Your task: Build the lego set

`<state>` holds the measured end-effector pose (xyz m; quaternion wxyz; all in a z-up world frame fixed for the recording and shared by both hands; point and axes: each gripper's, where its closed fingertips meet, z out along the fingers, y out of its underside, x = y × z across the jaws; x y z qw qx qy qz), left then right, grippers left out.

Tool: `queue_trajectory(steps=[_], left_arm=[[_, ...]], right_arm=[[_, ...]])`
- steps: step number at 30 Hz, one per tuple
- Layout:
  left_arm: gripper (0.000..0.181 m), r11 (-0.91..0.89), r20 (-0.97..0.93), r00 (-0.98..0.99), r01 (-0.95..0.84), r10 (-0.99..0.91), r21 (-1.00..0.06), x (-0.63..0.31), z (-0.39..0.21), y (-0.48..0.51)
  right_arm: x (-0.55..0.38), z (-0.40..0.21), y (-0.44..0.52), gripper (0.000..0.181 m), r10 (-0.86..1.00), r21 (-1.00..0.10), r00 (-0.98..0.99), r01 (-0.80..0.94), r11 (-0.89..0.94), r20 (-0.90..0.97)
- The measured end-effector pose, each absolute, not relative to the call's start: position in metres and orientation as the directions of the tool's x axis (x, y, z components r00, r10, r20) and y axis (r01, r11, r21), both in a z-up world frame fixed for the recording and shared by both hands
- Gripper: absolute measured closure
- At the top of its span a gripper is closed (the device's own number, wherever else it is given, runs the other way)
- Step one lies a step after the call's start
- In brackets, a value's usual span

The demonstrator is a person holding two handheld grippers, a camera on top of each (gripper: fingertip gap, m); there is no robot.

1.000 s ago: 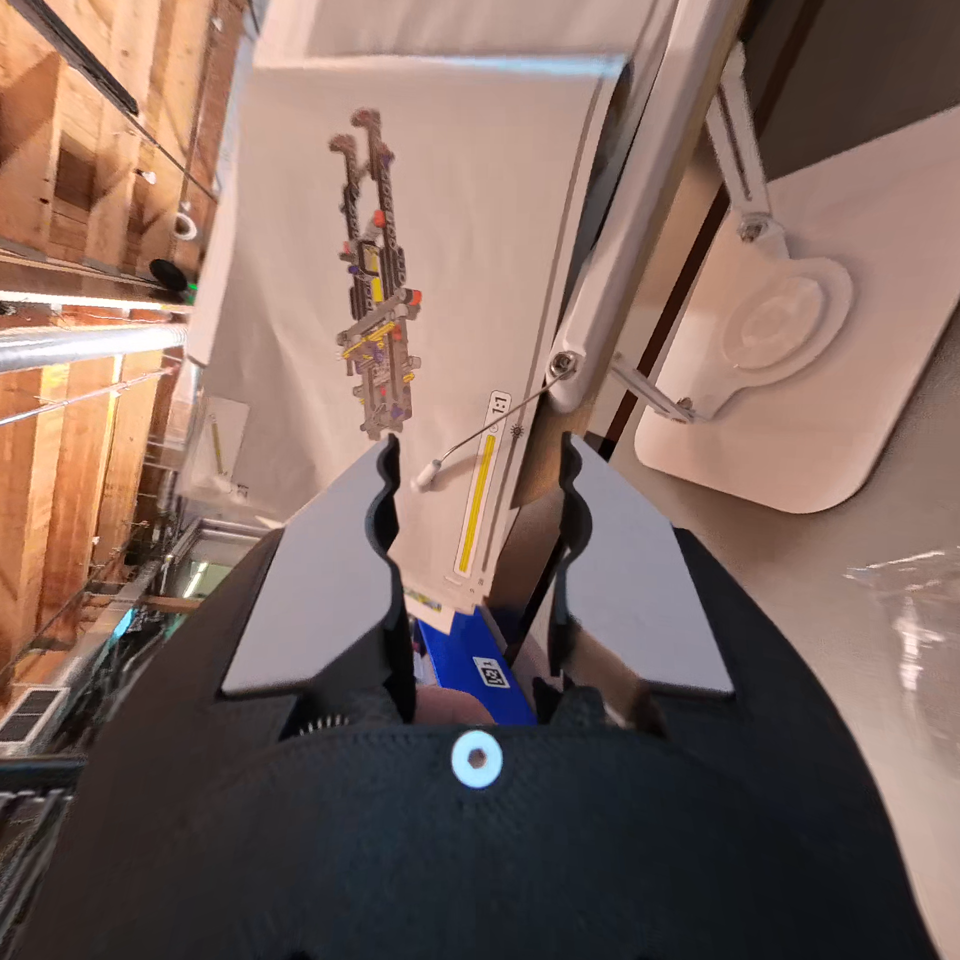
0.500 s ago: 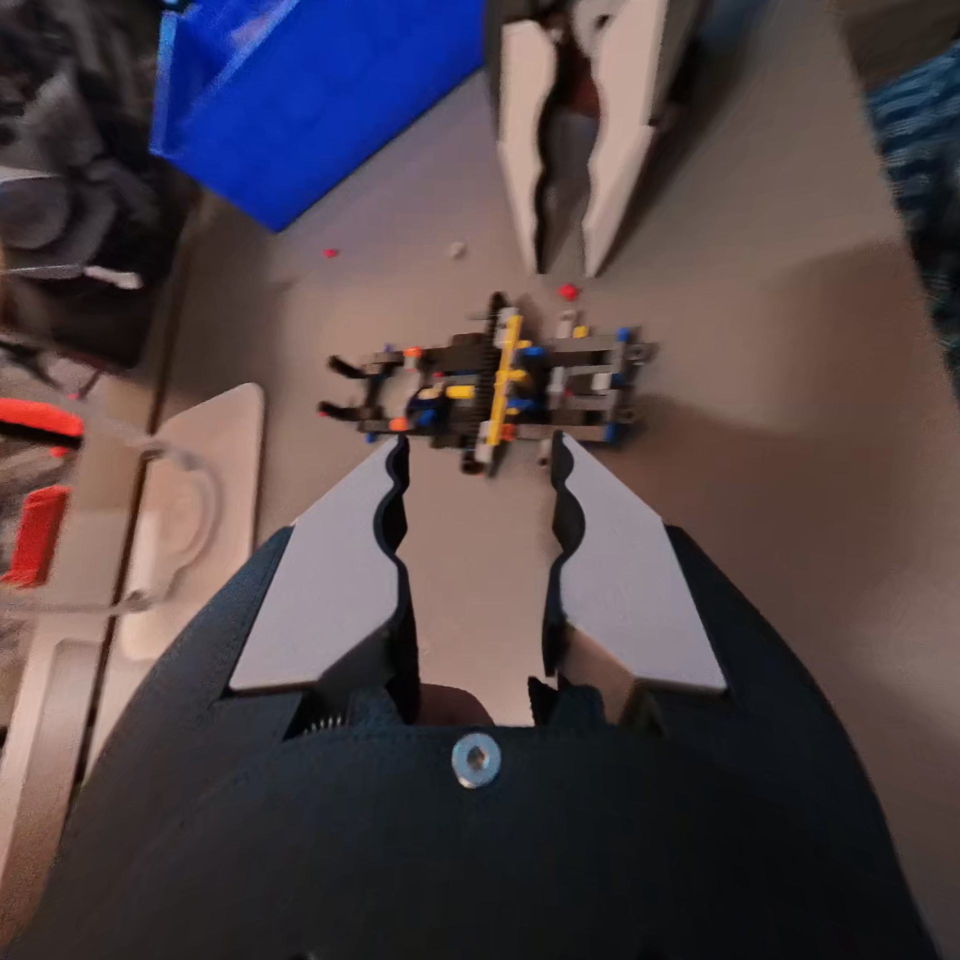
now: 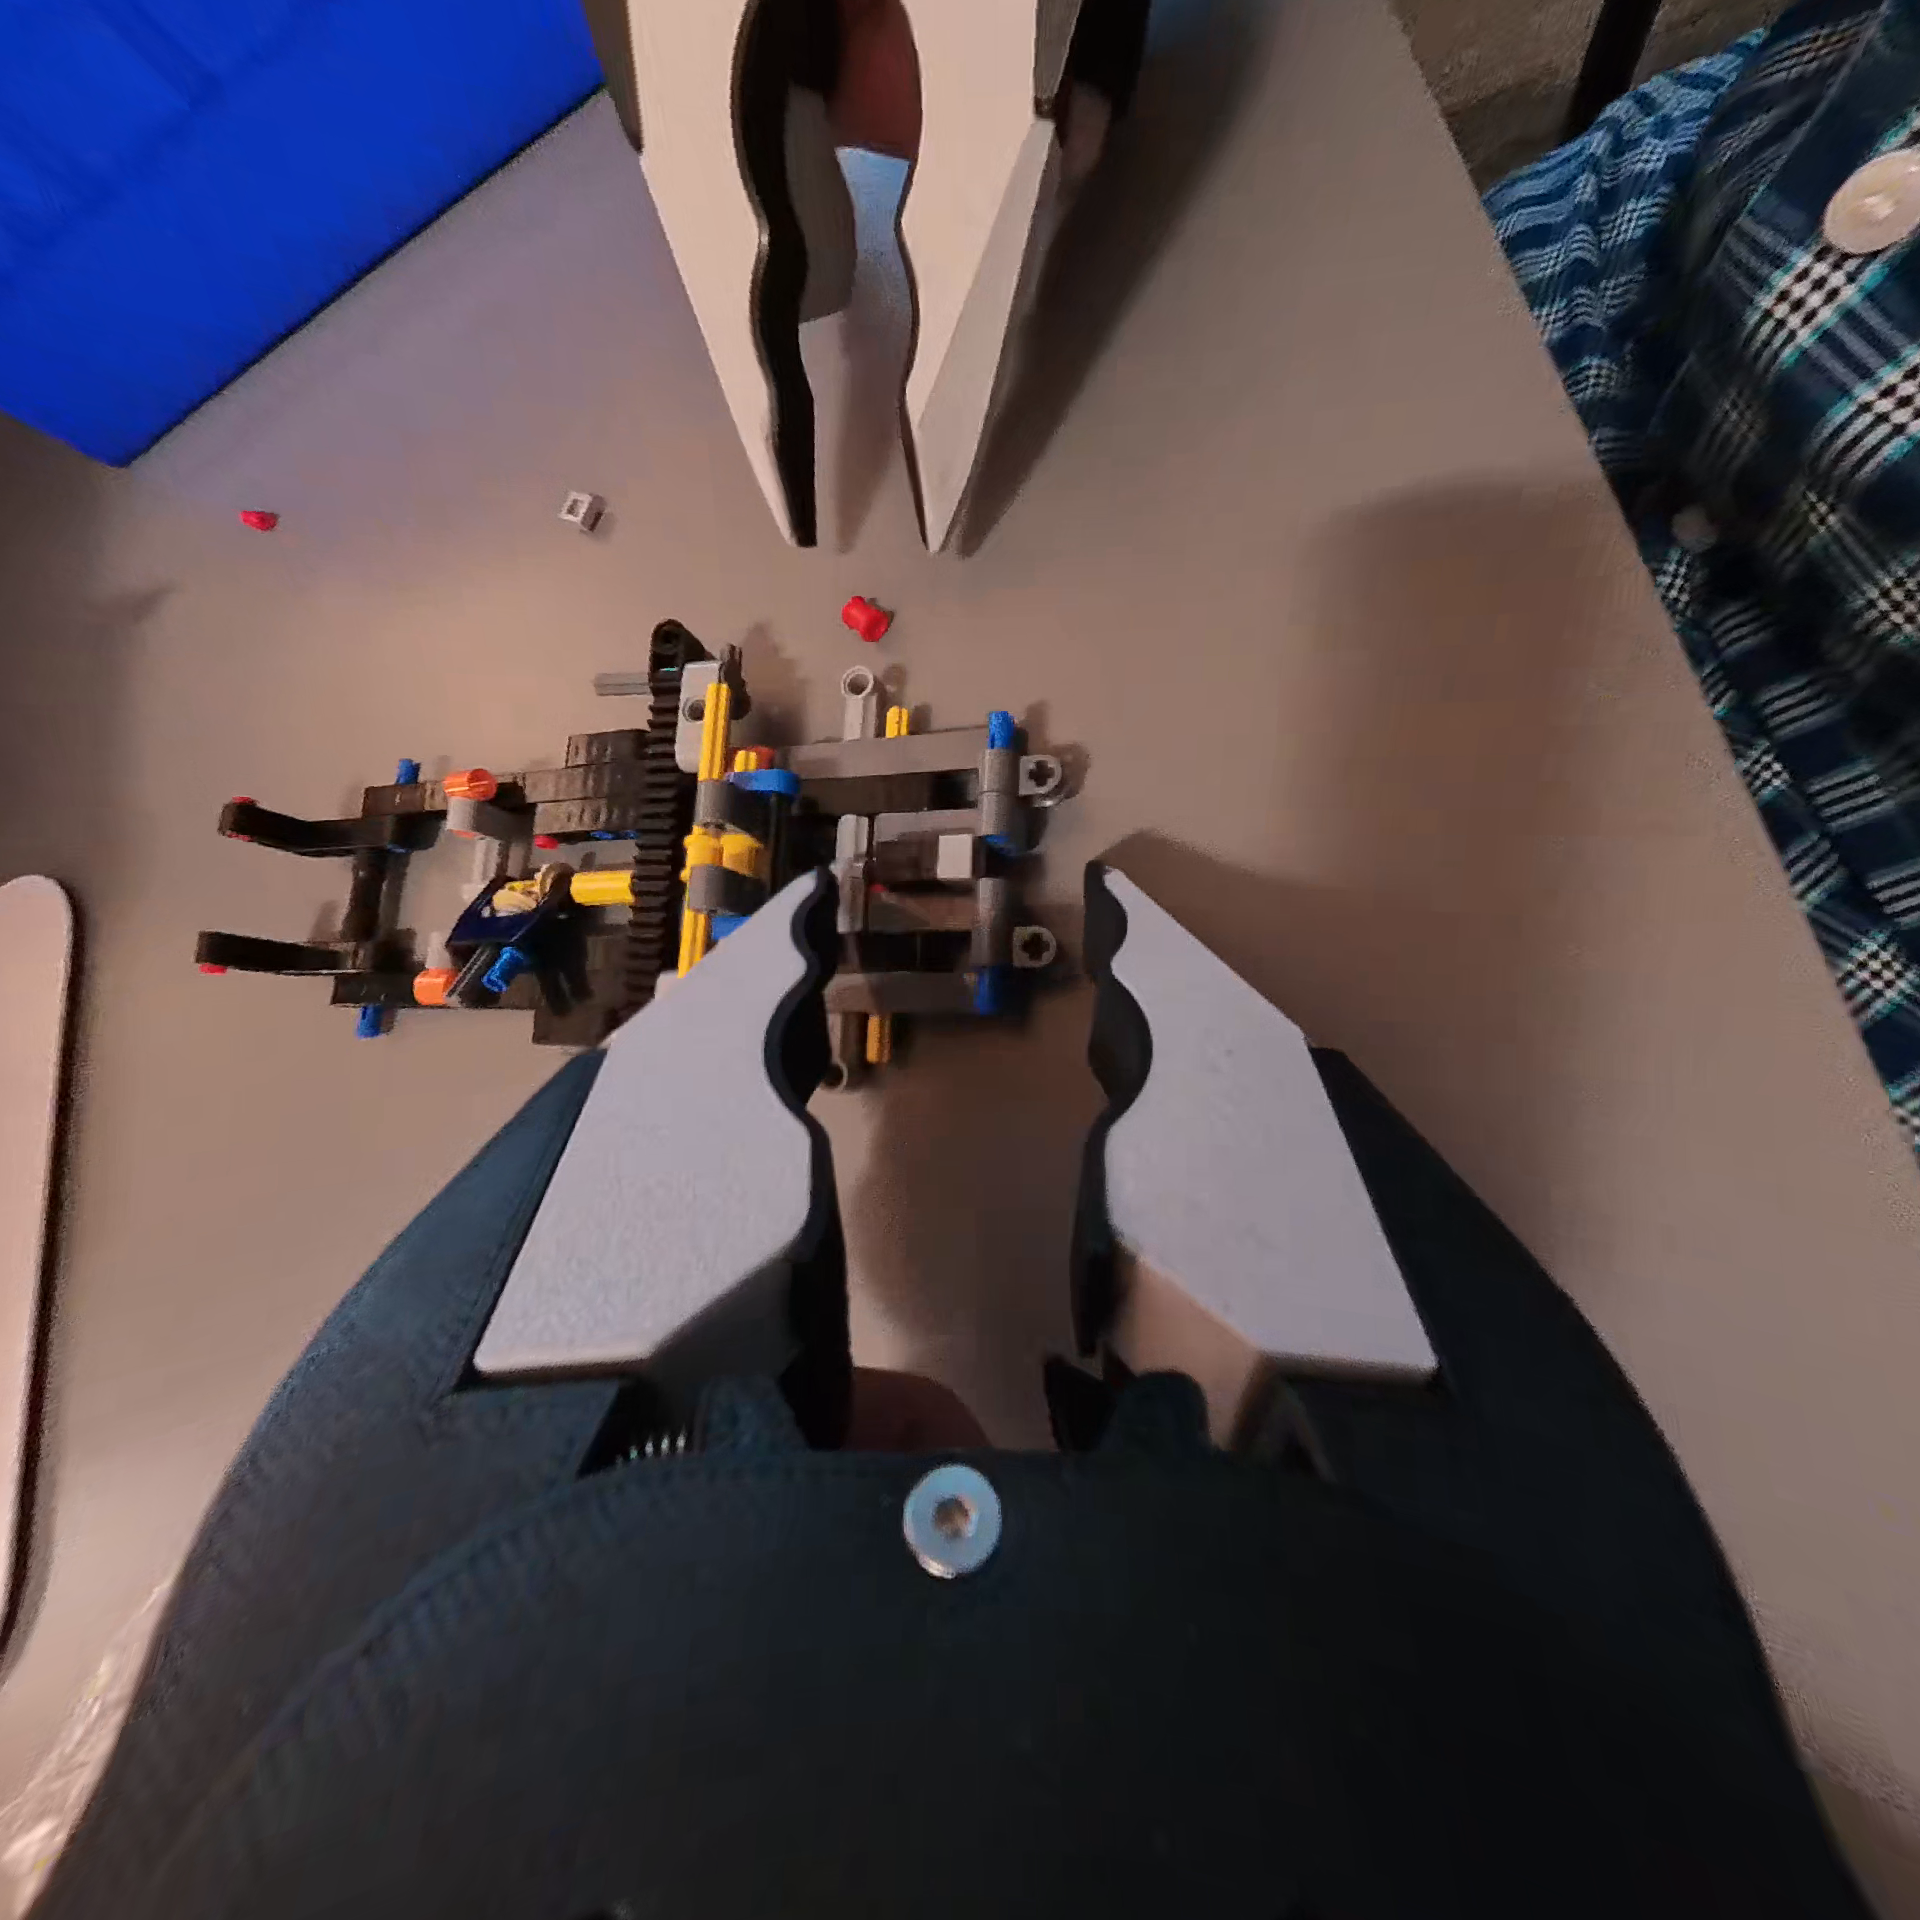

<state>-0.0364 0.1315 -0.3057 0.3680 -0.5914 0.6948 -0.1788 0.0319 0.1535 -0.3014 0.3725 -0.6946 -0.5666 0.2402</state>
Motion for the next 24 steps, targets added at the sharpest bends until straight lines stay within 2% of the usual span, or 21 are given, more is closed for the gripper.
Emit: queue_trajectory(steps=[1,6,15,24], left_arm=[[0.138,0.228,-0.288,-0.029,-0.688,-0.957,-0.689,-0.035,-0.307,0.132],[0.148,0.208,-0.251,-0.034,-0.672,-0.967,-0.711,-0.032,-0.309,0.130],[0.155,0.210,-0.259,-0.027,-0.666,-0.966,-0.716,-0.030,-0.309,0.129],[0.156,0.259,-0.314,-0.038,-0.663,-0.949,-0.703,-0.028,-0.310,0.126]], right_arm=[[0.031,-0.300,0.153,0.157,0.966,-0.795,0.243,0.601,-0.079,0.088],[0.009,-0.283,0.143,0.171,0.971,-0.837,0.221,0.546,-0.042,0.095],[-0.012,-0.304,0.148,0.181,0.971,-0.776,0.205,0.630,-0.036,0.121],[-0.012,-0.306,0.152,0.181,0.966,-0.772,0.230,0.633,-0.060,0.114]])
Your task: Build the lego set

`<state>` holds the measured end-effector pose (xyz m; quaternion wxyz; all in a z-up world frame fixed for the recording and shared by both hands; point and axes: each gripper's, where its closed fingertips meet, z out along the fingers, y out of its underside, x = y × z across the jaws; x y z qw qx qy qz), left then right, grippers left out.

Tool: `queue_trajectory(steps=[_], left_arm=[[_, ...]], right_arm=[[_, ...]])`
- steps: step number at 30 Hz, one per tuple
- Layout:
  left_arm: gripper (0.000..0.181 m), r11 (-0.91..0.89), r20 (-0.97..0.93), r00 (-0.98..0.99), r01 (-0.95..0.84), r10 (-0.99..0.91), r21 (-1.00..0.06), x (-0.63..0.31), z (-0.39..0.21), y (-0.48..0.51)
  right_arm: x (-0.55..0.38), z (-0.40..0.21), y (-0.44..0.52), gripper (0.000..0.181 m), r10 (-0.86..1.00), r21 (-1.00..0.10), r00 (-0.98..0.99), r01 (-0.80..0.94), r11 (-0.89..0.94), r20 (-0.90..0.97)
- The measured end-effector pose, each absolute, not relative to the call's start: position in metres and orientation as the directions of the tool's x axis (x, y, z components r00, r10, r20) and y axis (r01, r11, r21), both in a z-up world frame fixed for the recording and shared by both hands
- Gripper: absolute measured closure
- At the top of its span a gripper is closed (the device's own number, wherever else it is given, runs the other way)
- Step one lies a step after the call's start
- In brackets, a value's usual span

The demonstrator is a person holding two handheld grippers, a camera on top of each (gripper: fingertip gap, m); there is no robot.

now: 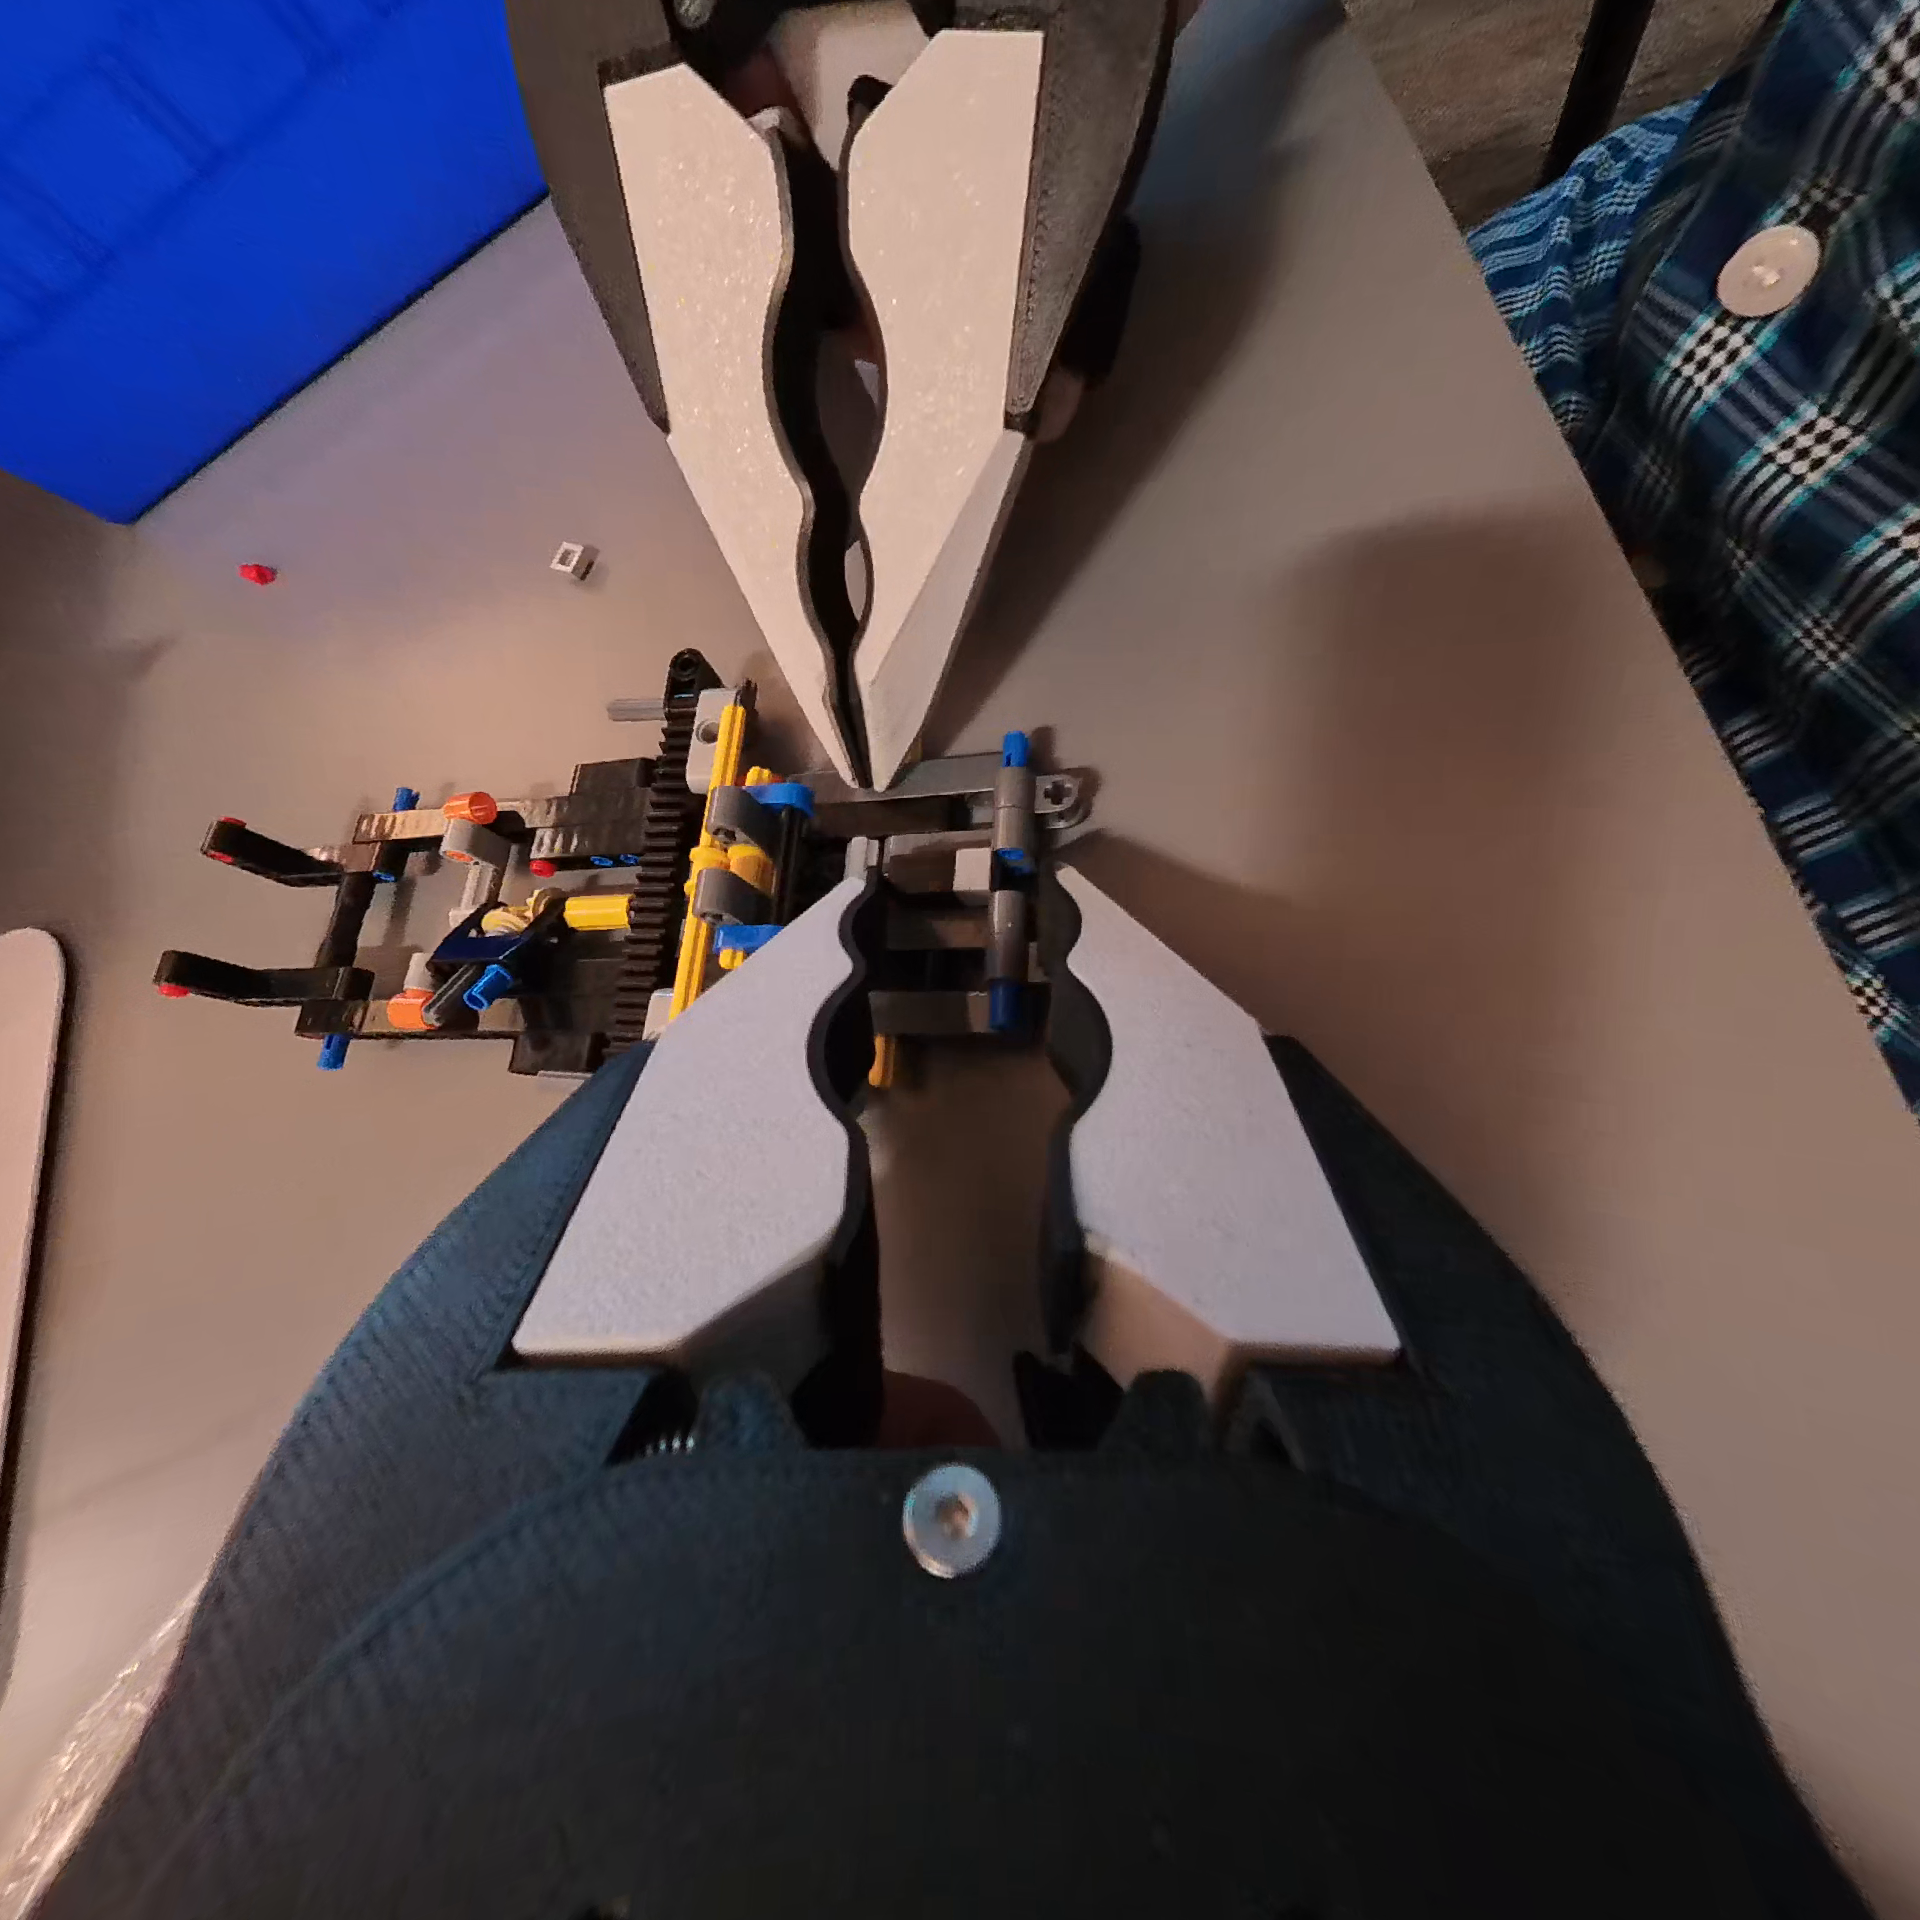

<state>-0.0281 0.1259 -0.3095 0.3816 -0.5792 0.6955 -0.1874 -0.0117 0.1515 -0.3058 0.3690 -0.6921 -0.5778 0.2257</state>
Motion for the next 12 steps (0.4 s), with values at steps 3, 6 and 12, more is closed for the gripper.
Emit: queue_trajectory(steps=[3,6,12], left_arm=[[0.156,0.280,-0.340,-0.039,-0.659,-0.940,-0.698,-0.0278,-0.3090,0.1249],[0.156,0.295,-0.361,-0.037,-0.656,-0.932,-0.695,-0.0278,-0.3086,0.1241],[0.157,0.333,-0.413,-0.031,-0.648,-0.910,-0.685,-0.0276,-0.3068,0.1205]], right_arm=[[-0.0118,-0.3059,0.1516,0.181,0.966,-0.772,0.231,0.633,-0.060,0.115],[-0.0118,-0.3059,0.1517,0.181,0.966,-0.772,0.232,0.632,-0.061,0.114],[-0.0120,-0.3061,0.1512,0.181,0.968,-0.773,0.229,0.631,-0.064,0.106]])
